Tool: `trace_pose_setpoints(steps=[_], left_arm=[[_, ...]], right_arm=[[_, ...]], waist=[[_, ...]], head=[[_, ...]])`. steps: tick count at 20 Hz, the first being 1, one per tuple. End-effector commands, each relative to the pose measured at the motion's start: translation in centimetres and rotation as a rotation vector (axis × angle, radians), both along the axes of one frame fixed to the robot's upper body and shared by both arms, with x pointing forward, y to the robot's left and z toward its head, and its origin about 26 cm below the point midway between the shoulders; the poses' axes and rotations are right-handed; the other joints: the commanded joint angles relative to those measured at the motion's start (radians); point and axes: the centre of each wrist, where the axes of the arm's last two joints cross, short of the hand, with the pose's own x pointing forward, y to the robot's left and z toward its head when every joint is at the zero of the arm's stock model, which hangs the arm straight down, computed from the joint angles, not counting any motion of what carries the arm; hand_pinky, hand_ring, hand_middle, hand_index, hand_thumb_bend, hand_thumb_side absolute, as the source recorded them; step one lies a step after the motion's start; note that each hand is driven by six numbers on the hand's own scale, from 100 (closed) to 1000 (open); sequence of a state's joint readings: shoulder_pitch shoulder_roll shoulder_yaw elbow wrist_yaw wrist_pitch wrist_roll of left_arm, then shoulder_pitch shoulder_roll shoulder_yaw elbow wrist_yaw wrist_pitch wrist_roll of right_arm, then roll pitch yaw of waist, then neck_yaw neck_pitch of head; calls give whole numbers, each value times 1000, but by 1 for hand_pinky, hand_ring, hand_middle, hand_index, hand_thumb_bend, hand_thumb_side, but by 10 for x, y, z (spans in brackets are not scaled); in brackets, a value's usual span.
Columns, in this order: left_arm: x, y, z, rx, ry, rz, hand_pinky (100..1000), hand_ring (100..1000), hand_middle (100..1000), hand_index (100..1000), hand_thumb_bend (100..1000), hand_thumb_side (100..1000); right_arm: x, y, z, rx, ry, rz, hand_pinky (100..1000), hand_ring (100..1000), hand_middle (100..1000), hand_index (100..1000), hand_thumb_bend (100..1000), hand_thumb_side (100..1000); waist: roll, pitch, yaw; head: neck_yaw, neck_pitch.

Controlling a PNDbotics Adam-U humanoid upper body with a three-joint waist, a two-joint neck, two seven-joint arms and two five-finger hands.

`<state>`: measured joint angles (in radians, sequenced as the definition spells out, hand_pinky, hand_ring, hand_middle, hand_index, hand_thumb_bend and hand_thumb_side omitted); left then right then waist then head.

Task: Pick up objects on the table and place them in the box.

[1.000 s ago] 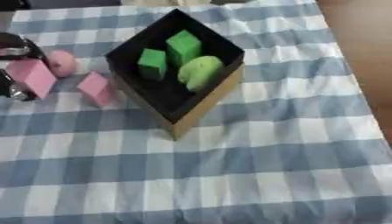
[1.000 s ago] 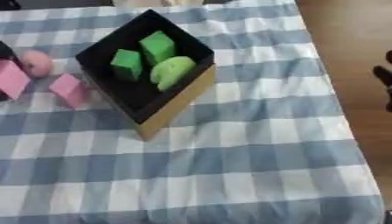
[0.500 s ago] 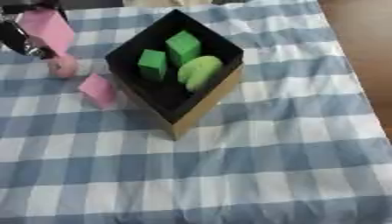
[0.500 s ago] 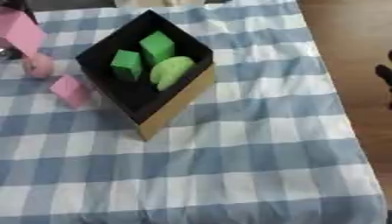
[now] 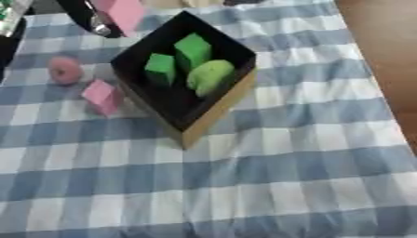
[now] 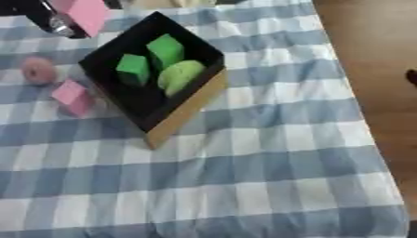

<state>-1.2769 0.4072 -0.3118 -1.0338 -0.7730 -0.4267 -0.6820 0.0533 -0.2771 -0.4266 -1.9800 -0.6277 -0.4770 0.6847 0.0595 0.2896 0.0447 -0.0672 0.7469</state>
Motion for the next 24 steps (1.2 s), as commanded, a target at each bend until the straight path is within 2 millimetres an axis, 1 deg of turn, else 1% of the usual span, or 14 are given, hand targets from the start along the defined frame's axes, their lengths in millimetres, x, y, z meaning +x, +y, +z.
trace_pose_setpoints(steps=[1,4,7,8,9,13,14,15,17,19,21,22,23,24], left_arm=[[-6,-22,13,123,7,-123,785,723,582,715,309,100],[-6,-41,3,120,35,-164,797,732,595,729,324,100],[-3,-53,-12,118,77,-181,806,738,604,738,328,100],[-1,-55,-17,117,91,-182,809,739,607,742,392,100],[0,-56,-22,117,104,-180,811,741,609,745,342,100],[6,-55,-40,148,149,-149,821,757,629,763,398,100],[8,-54,-43,157,153,-141,830,772,651,781,459,100],[8,-54,-45,166,154,-135,830,772,652,781,441,100],[9,-52,-47,178,148,-130,849,806,697,817,511,127],[9,-51,-47,188,137,-130,888,866,777,884,597,239],[7,-51,-45,198,122,-136,905,894,804,902,643,290],[6,-51,-43,199,110,-139,929,923,831,923,694,374],[5,-51,-41,198,99,-140,936,930,837,928,702,394],[4,-51,-38,196,85,-139,960,955,859,947,718,448]], right_arm=[[-1,-1,10,-43,-37,20,969,1000,459,1000,100,523],[0,0,11,-39,-38,26,969,1000,459,1000,100,523],[1,0,11,-35,-39,29,969,1000,459,1000,100,523],[1,0,11,-34,-40,30,969,1000,459,1000,100,524],[1,0,11,-34,-40,31,970,1000,459,1000,100,523],[1,1,11,-30,-41,32,970,1000,459,1000,100,523],[1,1,11,-30,-41,32,971,1000,458,1000,100,515],[1,1,11,-31,-41,32,971,1000,458,1000,100,523],[1,1,11,-32,-39,32,971,1000,457,1000,100,523],[1,1,11,-32,-37,32,972,1000,456,1000,100,517],[1,1,11,-33,-35,32,972,1000,456,1000,100,523],[1,1,10,-32,-34,32,972,1000,456,1000,100,523],[1,1,10,-32,-33,32,972,1000,456,1000,100,523],[1,1,10,-32,-33,32,972,1000,456,1000,100,523]], waist=[[10,-37,-4],[10,-36,-13],[9,-34,-21],[9,-33,-22],[9,-32,-24],[7,-29,-27],[7,-28,-27],[7,-27,-27],[6,-26,-25],[5,-26,-24],[4,-26,-22],[4,-27,-21],[3,-27,-21],[3,-27,-20]], head=[[11,-1],[16,-2],[18,-4],[19,-4],[20,-3],[20,-3],[20,-3],[19,-4],[19,-3],[19,-2],[19,-2],[19,-2],[19,-2],[19,-2]])
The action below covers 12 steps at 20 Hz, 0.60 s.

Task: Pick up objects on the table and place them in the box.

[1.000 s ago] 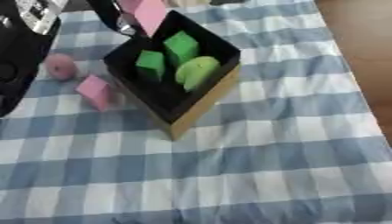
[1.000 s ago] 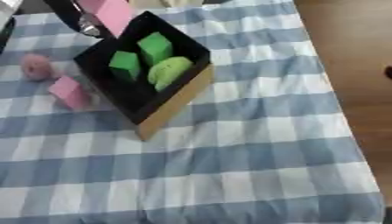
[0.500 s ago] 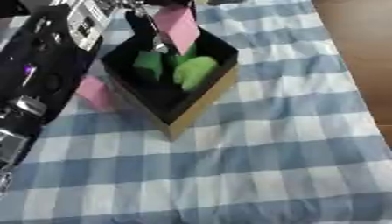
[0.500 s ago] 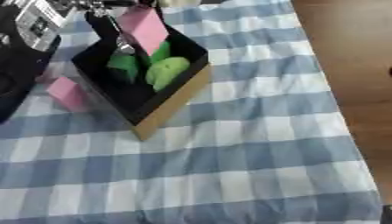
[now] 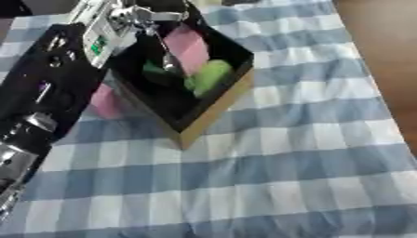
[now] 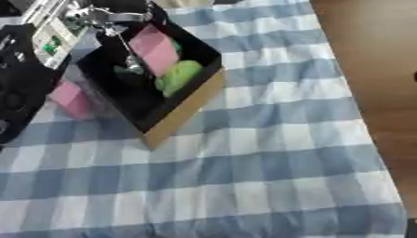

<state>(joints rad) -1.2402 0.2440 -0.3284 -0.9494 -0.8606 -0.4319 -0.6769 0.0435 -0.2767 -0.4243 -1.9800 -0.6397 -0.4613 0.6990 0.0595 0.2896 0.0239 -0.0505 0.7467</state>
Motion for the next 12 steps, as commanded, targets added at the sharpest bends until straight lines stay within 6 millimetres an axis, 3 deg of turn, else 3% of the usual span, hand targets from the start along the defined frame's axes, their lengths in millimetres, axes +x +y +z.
trace_pose_setpoints(steps=[1,3,8,12], left_arm=[[-5,4,21,147,-43,-92,961,956,860,948,718,453],[-7,5,26,140,-67,-88,972,969,874,959,715,477],[-13,8,37,113,-110,-83,964,965,869,954,704,425],[-17,23,51,102,-144,-62,942,954,854,940,702,404]], right_arm=[[-1,0,8,-33,-34,8,972,1000,456,1000,100,523],[-1,0,8,-32,-32,8,973,1000,456,1000,100,523],[-2,0,8,-32,-24,7,974,1000,456,1000,100,523],[-3,-2,7,-33,-23,2,973,1000,457,1000,100,523]], waist=[[3,-28,1],[3,-29,2],[5,-33,4],[6,-37,10]], head=[[2,-1],[2,-1],[1,2],[-3,7]])
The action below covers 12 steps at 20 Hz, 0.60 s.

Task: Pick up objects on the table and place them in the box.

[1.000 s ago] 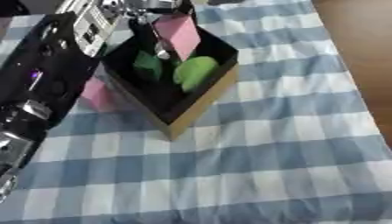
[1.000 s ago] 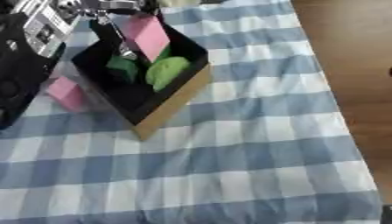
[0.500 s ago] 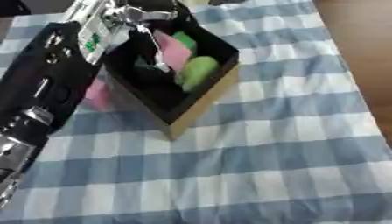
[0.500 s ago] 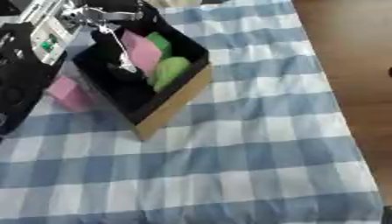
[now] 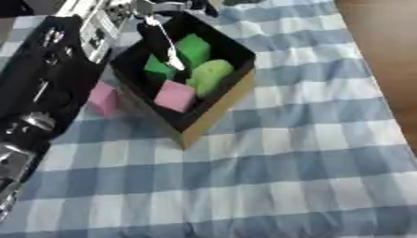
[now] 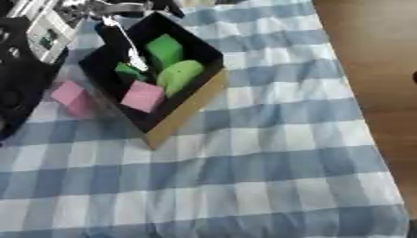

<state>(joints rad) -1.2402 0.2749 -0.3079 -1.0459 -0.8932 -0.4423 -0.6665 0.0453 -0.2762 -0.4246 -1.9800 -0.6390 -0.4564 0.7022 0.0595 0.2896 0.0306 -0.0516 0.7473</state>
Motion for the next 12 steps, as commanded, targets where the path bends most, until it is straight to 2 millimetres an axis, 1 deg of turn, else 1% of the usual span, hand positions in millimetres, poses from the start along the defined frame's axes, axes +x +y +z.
trace_pose_setpoints(steps=[1,6,9,12], left_arm=[[-6,24,29,112,-42,-28,938,952,853,938,706,398],[-10,68,42,138,-57,39,917,943,843,925,739,389],[-15,95,43,157,-51,74,911,940,840,920,745,386],[-21,115,40,178,-37,101,910,943,847,923,765,384]], right_arm=[[-3,-2,8,-32,-29,-2,973,1000,457,1000,100,523],[-4,-4,8,-37,-25,-11,973,1000,457,1000,100,523],[-5,-4,8,-38,-27,-15,973,1000,457,1000,100,523],[-5,-5,7,-37,-30,-18,973,1000,457,1000,100,523]], waist=[[7,-39,6],[12,-43,24],[11,-43,31],[7,-42,35]], head=[[-4,8],[-20,11],[-28,9],[-33,7]])
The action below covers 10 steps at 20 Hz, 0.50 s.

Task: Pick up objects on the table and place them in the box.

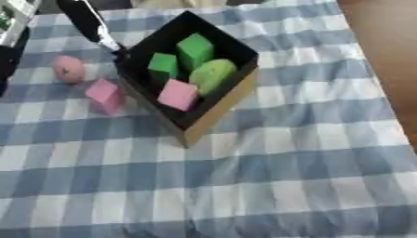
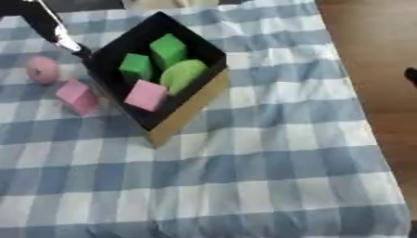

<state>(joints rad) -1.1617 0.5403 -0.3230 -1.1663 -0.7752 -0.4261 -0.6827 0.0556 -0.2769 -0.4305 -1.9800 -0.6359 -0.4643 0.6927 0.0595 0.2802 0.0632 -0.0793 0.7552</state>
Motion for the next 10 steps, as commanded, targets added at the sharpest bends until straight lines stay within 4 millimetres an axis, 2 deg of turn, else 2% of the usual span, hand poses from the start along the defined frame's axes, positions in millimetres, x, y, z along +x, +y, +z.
trace_pose_setpoints(steps=[1,10], left_arm=[[-11,24,18,165,17,-26,910,944,849,923,769,380],[-12,48,6,231,78,42,909,946,857,927,798,371]], right_arm=[[-3,-2,9,-40,-33,-2,973,1000,456,1000,100,523],[-3,-2,7,-41,-41,-6,974,1000,453,1000,100,523]], waist=[[6,-32,3],[-3,-22,5]], head=[[-6,-2],[-15,-12]])
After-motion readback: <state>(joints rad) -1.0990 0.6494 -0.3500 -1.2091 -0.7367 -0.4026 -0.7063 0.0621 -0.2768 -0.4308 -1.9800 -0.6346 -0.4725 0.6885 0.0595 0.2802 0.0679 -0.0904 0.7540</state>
